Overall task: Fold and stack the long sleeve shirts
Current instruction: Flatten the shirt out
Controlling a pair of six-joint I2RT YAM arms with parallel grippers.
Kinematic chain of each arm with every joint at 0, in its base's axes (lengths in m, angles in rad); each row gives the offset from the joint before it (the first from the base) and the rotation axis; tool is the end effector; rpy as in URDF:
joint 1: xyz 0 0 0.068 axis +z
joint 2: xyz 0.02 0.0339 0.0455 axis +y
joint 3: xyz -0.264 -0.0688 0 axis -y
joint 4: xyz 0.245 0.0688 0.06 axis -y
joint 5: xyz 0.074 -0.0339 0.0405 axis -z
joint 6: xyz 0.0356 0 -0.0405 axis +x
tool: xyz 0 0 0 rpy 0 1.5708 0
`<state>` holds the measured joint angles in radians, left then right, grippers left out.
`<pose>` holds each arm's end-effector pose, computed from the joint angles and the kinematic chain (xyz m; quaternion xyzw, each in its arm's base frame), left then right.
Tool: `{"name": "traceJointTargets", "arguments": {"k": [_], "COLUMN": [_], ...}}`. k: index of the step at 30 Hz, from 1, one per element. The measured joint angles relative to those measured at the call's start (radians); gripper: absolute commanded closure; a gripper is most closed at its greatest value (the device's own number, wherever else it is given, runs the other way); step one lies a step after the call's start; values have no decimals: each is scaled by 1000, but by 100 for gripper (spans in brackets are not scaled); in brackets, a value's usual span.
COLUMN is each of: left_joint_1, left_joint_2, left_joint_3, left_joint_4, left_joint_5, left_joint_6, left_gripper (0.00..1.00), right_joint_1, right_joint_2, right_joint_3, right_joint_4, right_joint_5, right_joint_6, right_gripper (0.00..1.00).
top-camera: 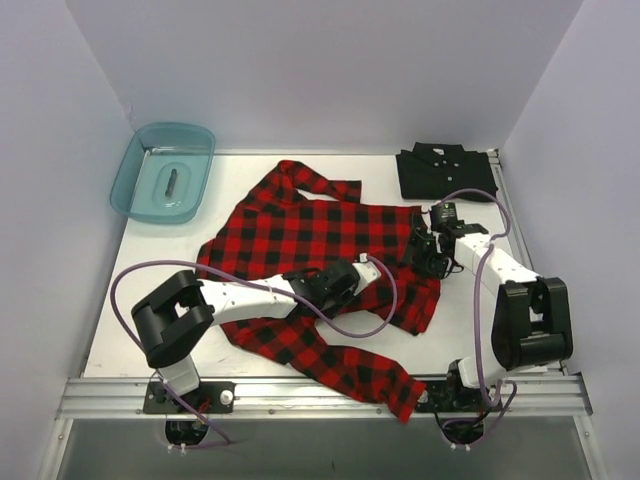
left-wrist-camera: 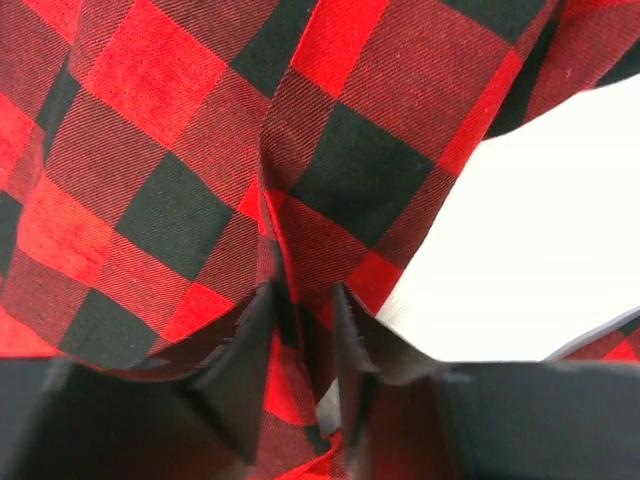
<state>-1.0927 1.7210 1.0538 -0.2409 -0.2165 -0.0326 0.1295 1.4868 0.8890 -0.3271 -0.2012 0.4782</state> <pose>0.1706 -0.3126 0.1843 0.4450 0.8288 -0.0861 0.3281 0.2962 0.0458 0.2013 0.1323 0.9347 0.1853 0.2728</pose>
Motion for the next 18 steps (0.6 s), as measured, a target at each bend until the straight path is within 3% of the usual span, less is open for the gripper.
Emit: {"name": "traceJointTargets", "arguments": {"k": [2,6,11,18], "left_joint_1": [-3,-10,-16,-64], "left_joint_2": [0,-1,-44,-155], "left_joint_3": [0,-3,-58,-145], "left_joint_4": [5,11,15,1], "left_joint_5": [-2,-5,45,218], "left_joint_6": [4,10,7,-32], "left_gripper": [73,99,100,100], "right_joint_1": [-4,-13,-18,-22], "right_joint_2": [31,98,183,326], "right_joint_3": [0,5,45,214], "right_joint_4": [18,46,61,73], "right_joint_5": [-2,-6,-11,-19], "right_joint_6": [0,2,13,28], "right_gripper": [42,43,43,44]}}
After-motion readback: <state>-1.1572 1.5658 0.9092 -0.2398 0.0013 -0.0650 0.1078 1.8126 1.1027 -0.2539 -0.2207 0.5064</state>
